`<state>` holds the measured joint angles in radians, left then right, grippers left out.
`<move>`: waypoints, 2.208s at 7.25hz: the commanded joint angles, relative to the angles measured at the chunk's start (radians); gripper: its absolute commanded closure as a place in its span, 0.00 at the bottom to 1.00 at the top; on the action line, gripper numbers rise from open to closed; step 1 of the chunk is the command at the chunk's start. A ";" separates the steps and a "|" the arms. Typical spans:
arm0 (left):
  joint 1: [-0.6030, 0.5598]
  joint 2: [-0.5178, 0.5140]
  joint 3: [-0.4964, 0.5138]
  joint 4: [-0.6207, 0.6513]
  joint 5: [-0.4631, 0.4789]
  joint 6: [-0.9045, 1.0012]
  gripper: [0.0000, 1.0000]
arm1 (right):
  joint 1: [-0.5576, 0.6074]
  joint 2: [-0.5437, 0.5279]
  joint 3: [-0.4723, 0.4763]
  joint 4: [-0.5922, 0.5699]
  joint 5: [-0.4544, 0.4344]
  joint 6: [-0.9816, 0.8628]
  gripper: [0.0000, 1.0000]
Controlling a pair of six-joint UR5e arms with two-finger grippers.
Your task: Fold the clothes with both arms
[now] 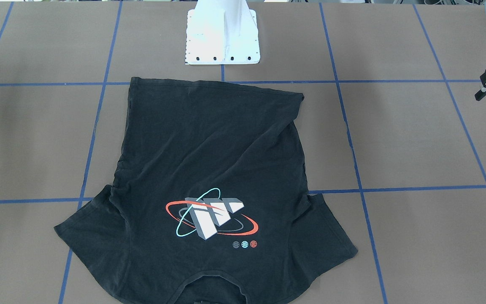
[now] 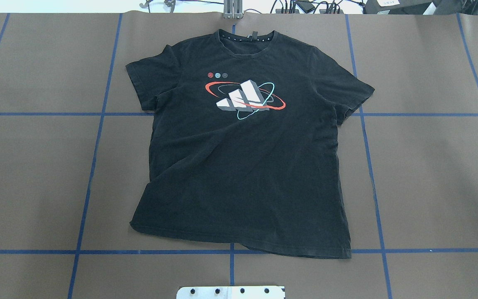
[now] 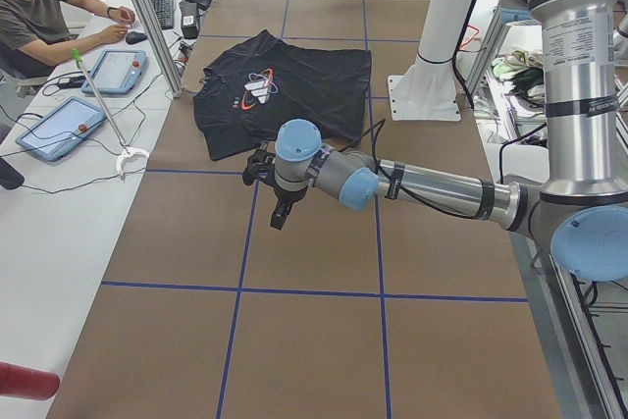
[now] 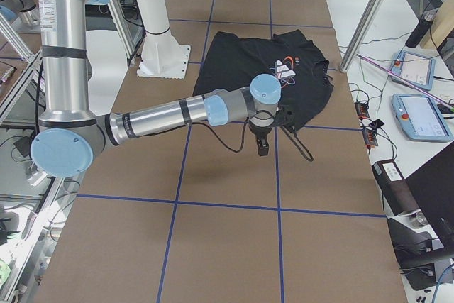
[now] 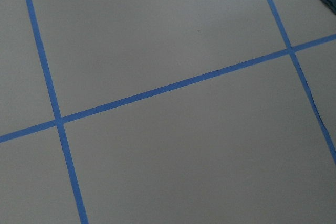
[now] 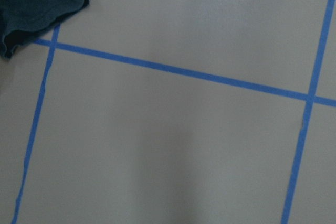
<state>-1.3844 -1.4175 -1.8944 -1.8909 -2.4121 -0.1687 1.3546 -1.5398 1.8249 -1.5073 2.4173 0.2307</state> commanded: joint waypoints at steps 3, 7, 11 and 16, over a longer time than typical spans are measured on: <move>-0.001 -0.011 -0.024 -0.030 -0.001 -0.050 0.00 | -0.214 0.339 -0.333 0.289 -0.081 0.509 0.00; 0.001 -0.029 -0.018 -0.030 0.013 -0.115 0.00 | -0.293 0.487 -0.662 0.614 -0.197 0.602 0.05; 0.001 -0.031 -0.028 -0.030 0.011 -0.118 0.00 | -0.310 0.475 -0.717 0.616 -0.205 0.622 0.15; 0.001 -0.031 -0.032 -0.030 0.011 -0.118 0.00 | -0.336 0.464 -0.720 0.616 -0.211 0.628 0.50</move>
<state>-1.3837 -1.4481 -1.9264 -1.9205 -2.4007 -0.2874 1.0195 -1.0724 1.1047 -0.8922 2.2073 0.8572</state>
